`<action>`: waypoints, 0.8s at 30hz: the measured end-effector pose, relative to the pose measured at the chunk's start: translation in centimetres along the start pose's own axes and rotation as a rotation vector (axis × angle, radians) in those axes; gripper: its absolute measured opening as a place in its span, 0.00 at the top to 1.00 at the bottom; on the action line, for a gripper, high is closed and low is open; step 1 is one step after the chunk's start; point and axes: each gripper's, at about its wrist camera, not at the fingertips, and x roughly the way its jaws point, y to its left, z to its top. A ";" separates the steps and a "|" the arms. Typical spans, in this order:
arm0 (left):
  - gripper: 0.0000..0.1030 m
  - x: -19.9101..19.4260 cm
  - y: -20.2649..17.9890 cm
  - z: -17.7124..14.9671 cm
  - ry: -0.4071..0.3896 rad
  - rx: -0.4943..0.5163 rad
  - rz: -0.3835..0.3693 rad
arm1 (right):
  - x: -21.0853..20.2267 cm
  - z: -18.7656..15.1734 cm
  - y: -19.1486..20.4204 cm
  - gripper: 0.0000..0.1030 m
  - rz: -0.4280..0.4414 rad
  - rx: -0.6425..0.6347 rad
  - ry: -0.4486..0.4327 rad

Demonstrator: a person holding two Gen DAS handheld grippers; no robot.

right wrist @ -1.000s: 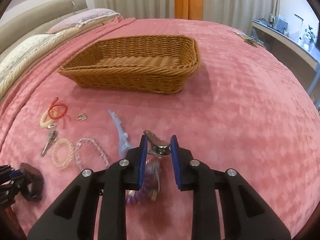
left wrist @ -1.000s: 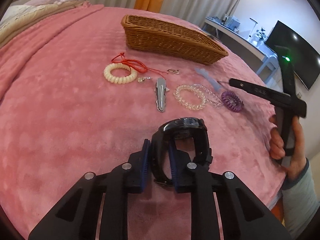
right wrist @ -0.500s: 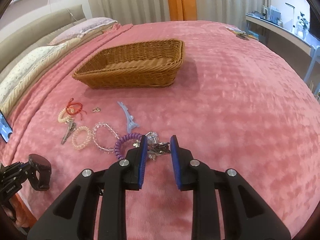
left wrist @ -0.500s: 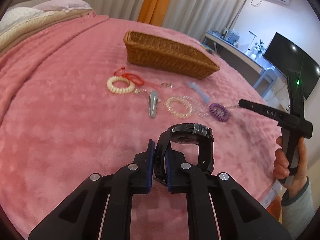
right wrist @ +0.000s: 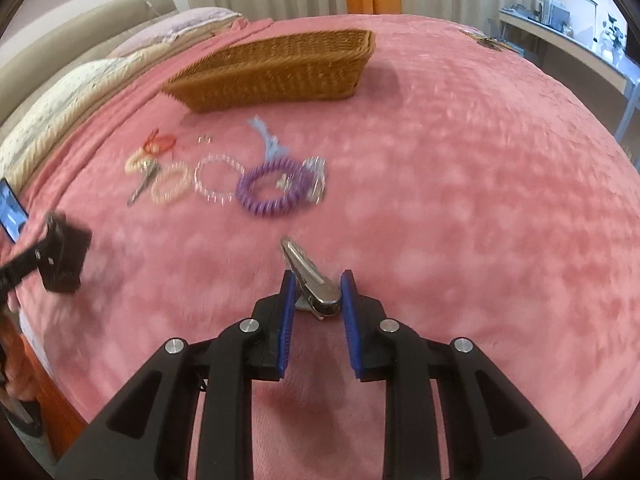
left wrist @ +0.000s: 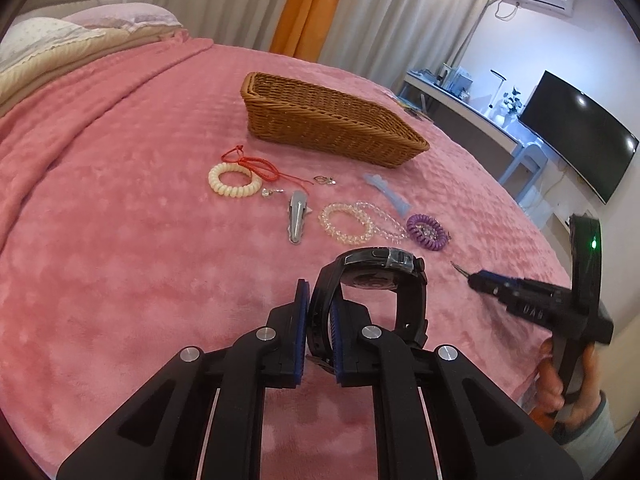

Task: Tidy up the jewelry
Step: 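Carry the watch and the silver clip over the wicker basket with both tools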

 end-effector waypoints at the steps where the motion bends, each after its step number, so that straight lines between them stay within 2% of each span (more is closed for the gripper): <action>1: 0.92 0.0 0.1 0.0 0.000 0.004 0.000 | -0.1 -0.1 0.3 0.79 -0.012 -0.012 -0.007; 5: 0.92 -0.1 0.2 0.0 -0.002 0.013 -0.002 | 0.1 0.1 0.9 0.57 0.004 -0.035 0.010; 10: 0.92 0.0 0.2 0.1 -0.001 0.014 -0.002 | 1.1 1.2 1.2 0.57 -0.026 -0.060 0.031; 11: 0.91 0.0 0.2 0.1 0.000 0.016 -0.003 | 1.2 1.2 1.4 0.63 -0.032 -0.071 0.030; 12: 0.91 0.0 0.2 0.1 0.001 0.018 -0.003 | 1.2 1.2 1.7 0.74 -0.029 -0.088 0.030; 13: 0.91 0.0 0.2 0.2 0.002 0.019 -0.003 | 1.0 1.1 1.9 0.82 -0.031 -0.104 0.028; 14: 0.91 0.1 0.2 0.2 0.003 0.019 -0.005 | 0.9 1.1 2.3 0.86 -0.044 -0.125 0.026; 16: 0.91 0.1 0.2 0.5 0.002 0.018 -0.013 | 0.5 0.9 3.3 0.86 -0.077 -0.172 0.017; 20: 0.91 -0.2 0.2 1.4 -0.013 0.031 -0.017 | -0.9 1.3 4.1 0.86 -0.053 -0.178 -0.014; 24: 0.91 -0.9 0.1 3.6 -0.045 0.043 -0.019 | -3.9 3.7 4.5 0.86 -0.033 -0.154 -0.101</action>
